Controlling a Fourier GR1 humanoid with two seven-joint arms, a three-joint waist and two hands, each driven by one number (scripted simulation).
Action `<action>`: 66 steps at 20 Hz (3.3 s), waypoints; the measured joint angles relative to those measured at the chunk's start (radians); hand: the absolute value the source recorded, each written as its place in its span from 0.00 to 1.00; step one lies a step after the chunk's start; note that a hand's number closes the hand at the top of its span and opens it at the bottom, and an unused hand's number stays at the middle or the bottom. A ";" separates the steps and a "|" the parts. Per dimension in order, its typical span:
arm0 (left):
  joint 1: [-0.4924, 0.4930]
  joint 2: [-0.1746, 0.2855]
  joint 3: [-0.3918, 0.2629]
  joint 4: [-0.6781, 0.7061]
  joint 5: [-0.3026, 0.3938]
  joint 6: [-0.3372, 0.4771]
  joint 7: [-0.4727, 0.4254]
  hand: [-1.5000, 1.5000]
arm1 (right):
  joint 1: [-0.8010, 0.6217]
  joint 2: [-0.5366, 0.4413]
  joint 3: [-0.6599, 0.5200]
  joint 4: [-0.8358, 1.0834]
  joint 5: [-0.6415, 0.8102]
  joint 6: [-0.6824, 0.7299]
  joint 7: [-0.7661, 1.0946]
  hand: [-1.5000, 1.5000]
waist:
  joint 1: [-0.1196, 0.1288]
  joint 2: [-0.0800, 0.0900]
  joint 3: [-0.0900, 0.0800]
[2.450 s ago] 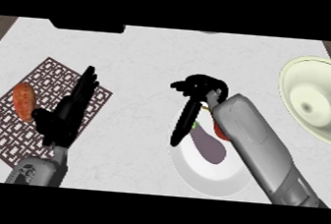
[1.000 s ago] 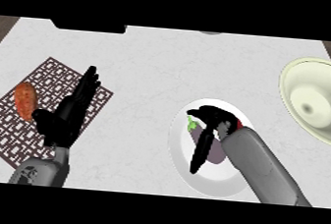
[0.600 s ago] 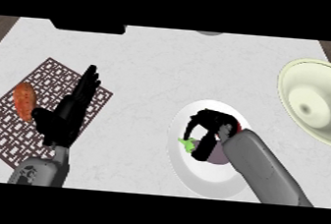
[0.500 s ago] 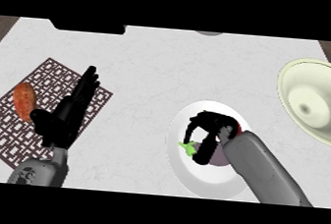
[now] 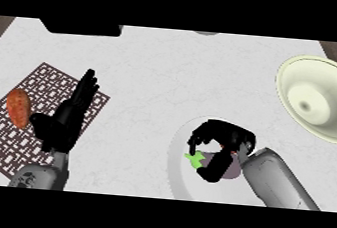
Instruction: Pick the eggplant from the plate and place it in the bowl
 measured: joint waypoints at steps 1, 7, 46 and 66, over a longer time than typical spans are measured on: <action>0.002 0.001 0.007 -0.002 0.001 0.006 0.004 0.50 | 0.016 -0.018 -0.023 -0.050 -0.001 -0.017 -0.054 1.00 | -0.015 -0.004 0.002; 0.028 0.009 0.040 -0.006 0.009 0.024 0.004 0.50 | 0.157 -0.092 -0.187 -0.336 -0.043 -0.108 -0.379 1.00 | -0.075 -0.012 0.008; -0.047 -0.041 0.011 0.003 -0.039 -0.030 0.018 0.50 | 0.124 -0.467 -0.735 -0.508 0.133 -0.276 -0.485 1.00 | 0.052 0.023 0.003; -0.052 -0.056 0.020 0.022 -0.049 -0.049 0.003 0.50 | -0.163 -0.451 -0.673 0.569 0.468 -0.437 -1.078 0.00 | 0.060 0.026 0.004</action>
